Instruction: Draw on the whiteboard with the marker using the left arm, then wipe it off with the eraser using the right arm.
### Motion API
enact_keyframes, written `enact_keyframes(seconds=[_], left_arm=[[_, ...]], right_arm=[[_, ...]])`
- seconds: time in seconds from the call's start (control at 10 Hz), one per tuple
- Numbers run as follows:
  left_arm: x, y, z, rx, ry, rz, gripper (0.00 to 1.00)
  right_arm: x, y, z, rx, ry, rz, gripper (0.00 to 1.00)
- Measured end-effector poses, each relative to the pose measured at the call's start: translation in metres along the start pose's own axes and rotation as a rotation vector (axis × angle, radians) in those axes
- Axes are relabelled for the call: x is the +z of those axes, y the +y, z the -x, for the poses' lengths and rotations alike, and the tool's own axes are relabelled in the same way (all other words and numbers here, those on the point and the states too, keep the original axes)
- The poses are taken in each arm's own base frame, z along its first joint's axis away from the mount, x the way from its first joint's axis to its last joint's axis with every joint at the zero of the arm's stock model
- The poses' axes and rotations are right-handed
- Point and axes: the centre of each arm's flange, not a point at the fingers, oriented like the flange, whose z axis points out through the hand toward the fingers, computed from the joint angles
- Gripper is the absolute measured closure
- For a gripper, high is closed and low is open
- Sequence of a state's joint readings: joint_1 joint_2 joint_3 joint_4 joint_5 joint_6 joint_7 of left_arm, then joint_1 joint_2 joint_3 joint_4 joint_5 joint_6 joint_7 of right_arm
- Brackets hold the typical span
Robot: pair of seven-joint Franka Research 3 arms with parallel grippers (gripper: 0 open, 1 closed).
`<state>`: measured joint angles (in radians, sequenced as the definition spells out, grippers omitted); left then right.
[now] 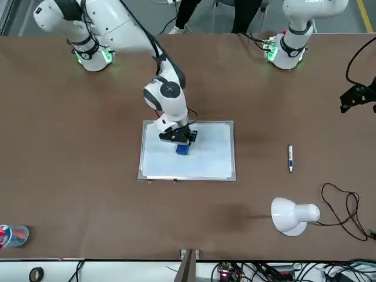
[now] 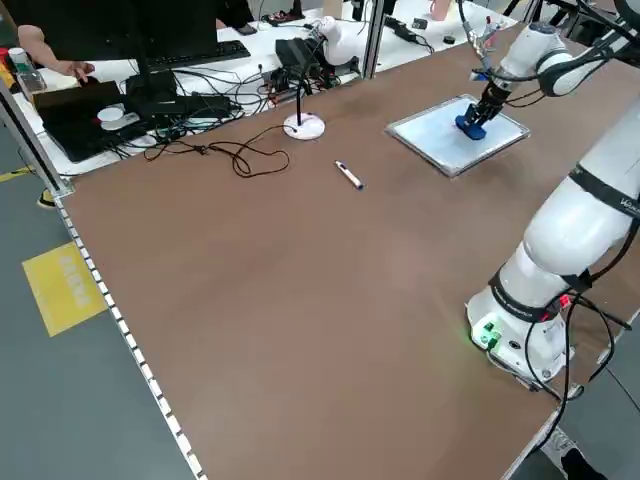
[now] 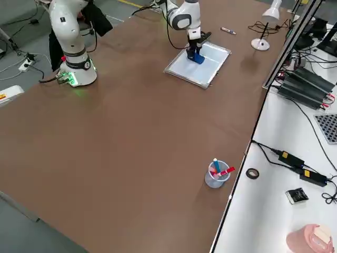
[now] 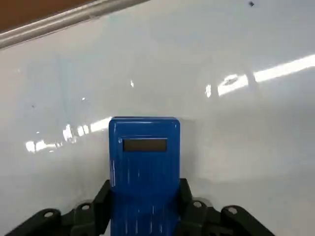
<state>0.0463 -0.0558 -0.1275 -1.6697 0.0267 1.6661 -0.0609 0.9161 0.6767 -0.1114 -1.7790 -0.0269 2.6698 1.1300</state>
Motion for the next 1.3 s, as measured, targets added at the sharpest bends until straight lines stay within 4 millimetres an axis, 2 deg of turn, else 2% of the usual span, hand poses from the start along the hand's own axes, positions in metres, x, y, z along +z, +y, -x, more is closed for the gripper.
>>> enact_keyframes(seconds=[0.4,0.7,0.9,1.1,1.3], left_arm=[[0.000,0.000,0.000,-0.001,0.000,0.000,0.00],[0.000,0.000,0.000,-0.001,0.000,0.000,0.00],[0.000,0.000,0.000,-0.001,0.001,0.000,0.00],[0.000,-0.001,0.000,-0.001,0.001,0.000,0.00],[0.000,0.000,0.000,0.000,0.000,0.000,0.00]], right_arm=[[0.000,-0.018,0.015,0.032,0.002,-0.013,0.44],[-0.005,-0.019,0.007,0.041,-0.010,0.021,0.44],[-0.027,-0.011,-0.024,0.034,-0.021,0.066,0.44],[-0.076,0.009,-0.074,-0.002,-0.036,0.097,0.44],[-0.126,0.043,-0.119,-0.061,-0.059,0.122,0.44]])
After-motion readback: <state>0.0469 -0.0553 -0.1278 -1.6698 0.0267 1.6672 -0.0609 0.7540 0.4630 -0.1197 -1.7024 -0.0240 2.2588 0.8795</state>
